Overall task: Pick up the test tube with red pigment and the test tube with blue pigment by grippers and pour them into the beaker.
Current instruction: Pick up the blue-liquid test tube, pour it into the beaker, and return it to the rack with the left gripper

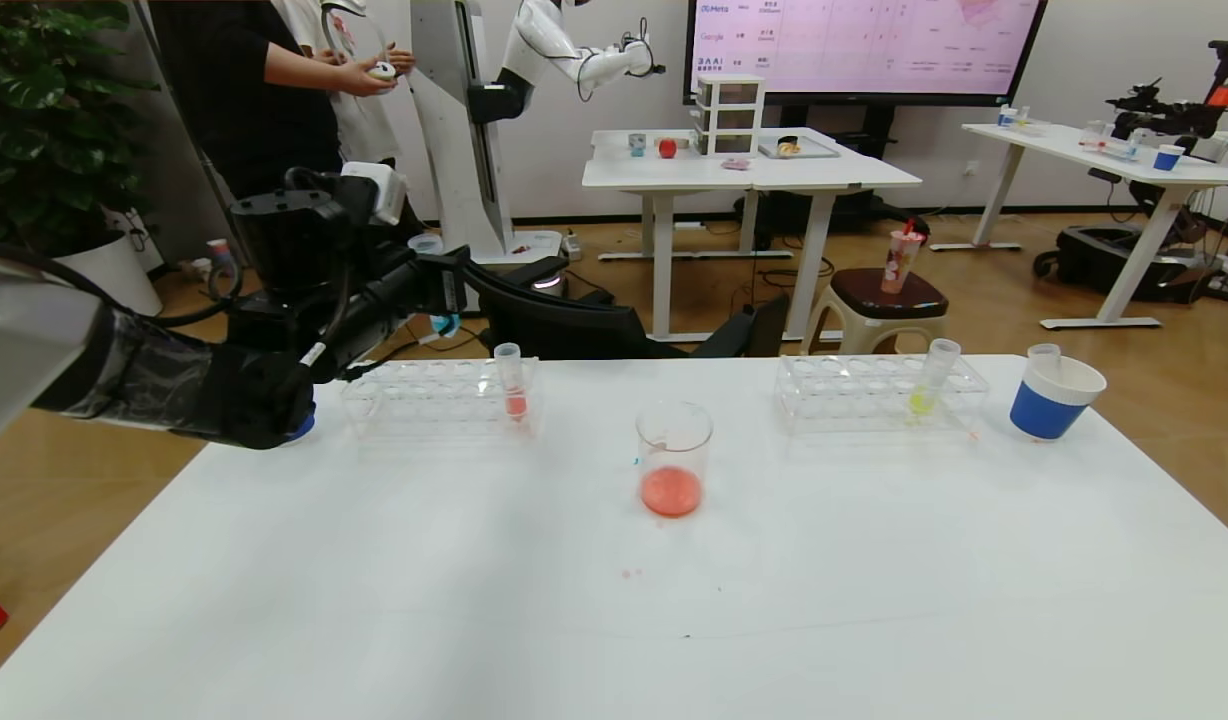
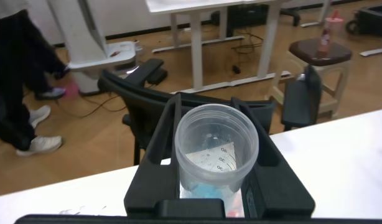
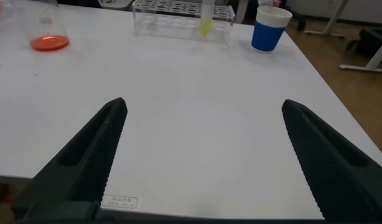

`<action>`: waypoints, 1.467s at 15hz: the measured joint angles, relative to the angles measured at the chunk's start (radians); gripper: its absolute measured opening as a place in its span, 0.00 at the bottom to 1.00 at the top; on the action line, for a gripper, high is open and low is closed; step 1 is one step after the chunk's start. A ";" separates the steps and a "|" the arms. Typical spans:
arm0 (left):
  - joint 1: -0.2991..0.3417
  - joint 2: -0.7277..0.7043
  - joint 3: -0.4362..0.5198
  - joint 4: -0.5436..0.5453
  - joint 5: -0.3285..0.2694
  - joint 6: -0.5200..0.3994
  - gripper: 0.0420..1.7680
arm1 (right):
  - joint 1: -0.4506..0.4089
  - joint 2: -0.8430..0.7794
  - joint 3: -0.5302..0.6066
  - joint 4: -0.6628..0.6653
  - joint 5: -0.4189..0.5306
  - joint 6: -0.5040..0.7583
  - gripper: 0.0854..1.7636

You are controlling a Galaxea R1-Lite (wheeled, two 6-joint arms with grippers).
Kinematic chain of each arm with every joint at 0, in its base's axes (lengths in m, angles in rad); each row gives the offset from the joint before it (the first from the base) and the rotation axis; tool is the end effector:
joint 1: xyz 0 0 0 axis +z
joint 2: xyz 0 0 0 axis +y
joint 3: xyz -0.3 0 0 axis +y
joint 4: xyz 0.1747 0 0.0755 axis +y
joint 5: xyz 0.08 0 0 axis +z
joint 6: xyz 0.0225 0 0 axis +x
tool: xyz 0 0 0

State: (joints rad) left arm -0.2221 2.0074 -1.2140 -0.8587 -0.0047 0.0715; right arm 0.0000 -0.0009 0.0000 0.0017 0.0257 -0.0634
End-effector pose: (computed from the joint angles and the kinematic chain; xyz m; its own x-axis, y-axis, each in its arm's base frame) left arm 0.3955 -0.0894 0.2070 0.9723 -0.2244 0.0653 0.2197 0.9729 0.0716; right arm -0.0229 0.0006 0.0753 0.9997 0.0257 -0.0008 -0.0257 0.9977 -0.0633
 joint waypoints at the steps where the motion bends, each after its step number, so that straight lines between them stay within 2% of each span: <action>1: -0.039 -0.010 0.008 0.000 -0.023 0.021 0.28 | 0.000 0.000 0.000 0.000 0.000 0.000 0.98; 4: -0.146 -0.018 0.030 -0.023 -0.103 0.124 0.28 | 0.000 0.000 0.000 0.000 0.000 0.000 0.98; 6: -0.211 -0.003 0.061 -0.073 -0.118 0.186 0.28 | 0.000 0.000 0.000 0.000 0.000 0.000 0.98; 8: -0.249 0.032 0.070 -0.140 -0.133 0.301 0.28 | 0.000 0.000 0.000 0.000 0.000 0.000 0.98; 11: -0.259 0.099 0.055 -0.247 -0.224 0.484 0.28 | 0.000 0.000 0.000 0.000 0.000 0.000 0.98; 12: -0.262 0.118 0.053 -0.259 -0.238 0.513 0.28 | 0.000 0.000 0.000 0.000 0.000 0.000 0.98; 14: -0.273 0.148 0.047 -0.273 -0.249 0.583 0.28 | 0.000 0.000 0.000 0.000 0.000 0.000 0.98; 17: -0.273 0.181 0.011 -0.285 -0.344 0.725 0.28 | 0.000 0.000 0.000 0.000 0.000 0.000 0.98; 22: -0.258 0.227 -0.067 -0.272 -0.450 0.939 0.28 | 0.000 0.000 0.000 0.000 0.000 0.000 0.98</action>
State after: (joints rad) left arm -0.4804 2.2347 -1.2806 -1.1304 -0.4545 1.0106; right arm 0.0000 -0.0009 0.0000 0.0017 0.0253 -0.0638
